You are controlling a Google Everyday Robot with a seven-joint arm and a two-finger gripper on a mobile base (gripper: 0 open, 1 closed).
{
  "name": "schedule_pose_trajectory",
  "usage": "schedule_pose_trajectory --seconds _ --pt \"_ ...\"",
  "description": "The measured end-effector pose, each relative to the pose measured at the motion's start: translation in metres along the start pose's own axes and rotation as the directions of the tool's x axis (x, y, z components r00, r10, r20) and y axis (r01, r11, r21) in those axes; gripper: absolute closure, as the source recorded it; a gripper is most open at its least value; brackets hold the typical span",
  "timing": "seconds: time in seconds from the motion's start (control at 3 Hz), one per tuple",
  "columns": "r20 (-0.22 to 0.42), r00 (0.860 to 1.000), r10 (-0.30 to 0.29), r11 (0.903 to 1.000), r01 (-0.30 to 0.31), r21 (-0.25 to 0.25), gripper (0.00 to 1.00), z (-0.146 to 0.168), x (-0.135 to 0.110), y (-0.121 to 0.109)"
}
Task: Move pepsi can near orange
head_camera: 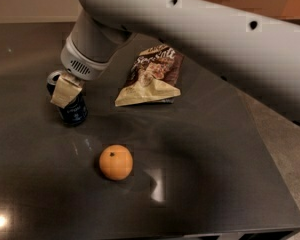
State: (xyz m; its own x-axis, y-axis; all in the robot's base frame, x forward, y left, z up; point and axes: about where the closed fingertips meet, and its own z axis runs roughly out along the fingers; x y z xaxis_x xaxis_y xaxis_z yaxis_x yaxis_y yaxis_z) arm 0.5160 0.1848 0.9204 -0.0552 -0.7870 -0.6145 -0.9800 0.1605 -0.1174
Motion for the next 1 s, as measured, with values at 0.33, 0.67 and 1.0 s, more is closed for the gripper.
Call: schedule_pose_trajectory --seconds 0.33,0.67,1.0 --pt "0.005 1.0 0.016 0.9997 -0.016 -0.016 1.0 -0.016 0.017 0.017" --pt "0.002 0.999 0.038 0.9991 -0.038 -0.02 1.0 -0.027 0.032 0.028" --pt "0.003 0.998 0.058 0.998 -0.058 -0.025 1.0 -0.035 0.044 0.037"
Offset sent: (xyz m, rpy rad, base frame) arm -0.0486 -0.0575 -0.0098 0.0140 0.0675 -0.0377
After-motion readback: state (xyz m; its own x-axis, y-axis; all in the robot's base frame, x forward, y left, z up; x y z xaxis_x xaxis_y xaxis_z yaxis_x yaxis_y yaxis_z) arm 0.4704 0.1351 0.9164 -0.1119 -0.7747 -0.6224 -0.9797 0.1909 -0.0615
